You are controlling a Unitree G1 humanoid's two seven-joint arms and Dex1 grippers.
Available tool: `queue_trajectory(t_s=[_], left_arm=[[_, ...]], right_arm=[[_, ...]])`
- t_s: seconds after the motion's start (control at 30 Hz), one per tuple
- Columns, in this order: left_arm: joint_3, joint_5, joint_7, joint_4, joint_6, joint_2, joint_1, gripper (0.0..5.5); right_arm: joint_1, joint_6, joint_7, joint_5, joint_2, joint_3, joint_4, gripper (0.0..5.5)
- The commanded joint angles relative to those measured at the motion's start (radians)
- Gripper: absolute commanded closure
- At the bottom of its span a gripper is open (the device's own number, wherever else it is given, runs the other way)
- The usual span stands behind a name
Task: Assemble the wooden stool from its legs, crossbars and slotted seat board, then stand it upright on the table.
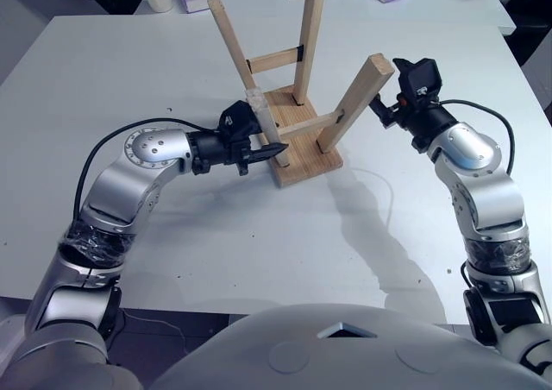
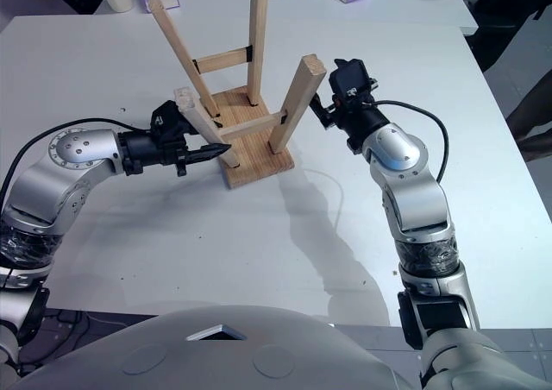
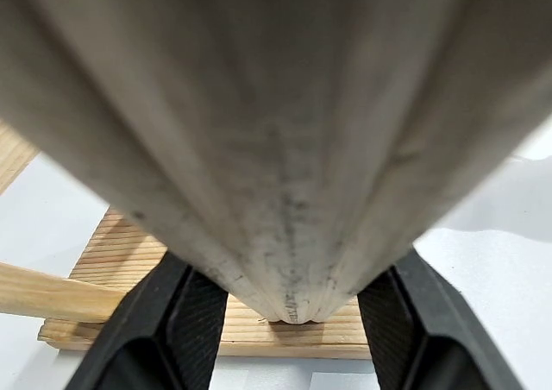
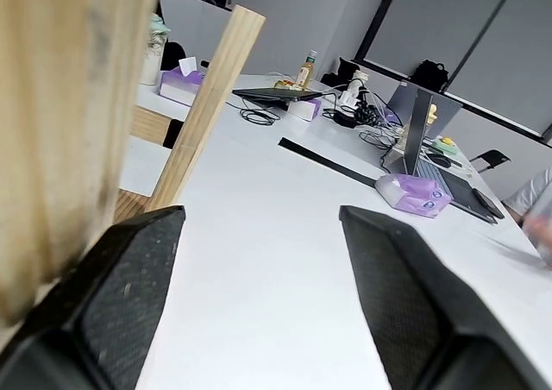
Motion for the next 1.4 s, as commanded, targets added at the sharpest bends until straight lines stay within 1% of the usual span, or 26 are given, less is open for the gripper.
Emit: queue_trajectory(t_s=[0.03, 0.2, 0.3, 0.4, 0.57, 0.73, 0.8, 0.9, 1.0, 1.07, 1.17, 1.3, 1.4], left_arm=[[-0.116, 0.029, 0.010, -0.018, 0.163, -0.035, 0.048, 2.89], [-0.071, -0.030, 0.026, -0.077, 0.252, -0.099, 0.026, 2.05], [-0.069, -0.008, 0.018, -0.070, 0.255, -0.103, 0.020, 1.60], [-0.066, -0.009, -0.006, -0.083, 0.251, -0.096, 0.031, 1.60], [-0.050, -0.054, -0.048, -0.137, 0.255, -0.107, 0.033, 1.60], [-0.029, -0.048, -0.079, -0.127, 0.233, -0.073, 0.039, 1.60], [-0.008, -0.032, -0.093, -0.108, 0.208, -0.044, 0.047, 1.60], [0.018, 0.026, -0.106, -0.040, 0.123, -0.002, 0.056, 1.60], [0.019, 0.101, -0.091, 0.038, 0.017, -0.003, 0.047, 1.60], [0.014, 0.134, -0.074, 0.067, -0.030, -0.025, 0.040, 1.60], [-0.011, 0.171, -0.037, 0.082, -0.094, -0.101, 0.029, 1.60], [-0.048, 0.227, 0.005, 0.108, -0.168, -0.186, 0.019, 1.60], [-0.074, 0.275, -0.003, 0.161, -0.222, -0.203, 0.023, 1.60]], right_arm=[[-0.038, -0.118, 0.191, 0.083, 0.026, 0.081, -0.050, 2.11], [-0.018, -0.160, 0.207, 0.056, 0.006, 0.006, 0.029, 2.11], [-0.001, -0.181, 0.217, 0.044, 0.004, -0.011, 0.060, 2.11], [0.029, -0.201, 0.220, 0.004, -0.023, -0.024, 0.134, 2.11], [0.058, -0.231, 0.193, -0.109, -0.087, -0.028, 0.352, 2.11], [0.087, -0.261, 0.226, -0.167, -0.117, 0.002, 0.426, 2.11], [0.110, -0.260, 0.259, -0.180, -0.140, 0.014, 0.410, 2.11], [0.166, -0.253, 0.338, -0.195, -0.206, 0.034, 0.337, 2.11], [0.216, -0.228, 0.409, -0.178, -0.256, 0.033, 0.248, 2.11], [0.242, -0.209, 0.452, -0.169, -0.285, 0.038, 0.191, 2.11], [0.279, -0.183, 0.520, -0.161, -0.323, 0.066, 0.101, 2.11], [0.287, -0.168, 0.561, -0.168, -0.326, 0.106, 0.062, 2.11], [0.288, -0.168, 0.561, -0.182, -0.322, 0.121, 0.062, 2.11]])
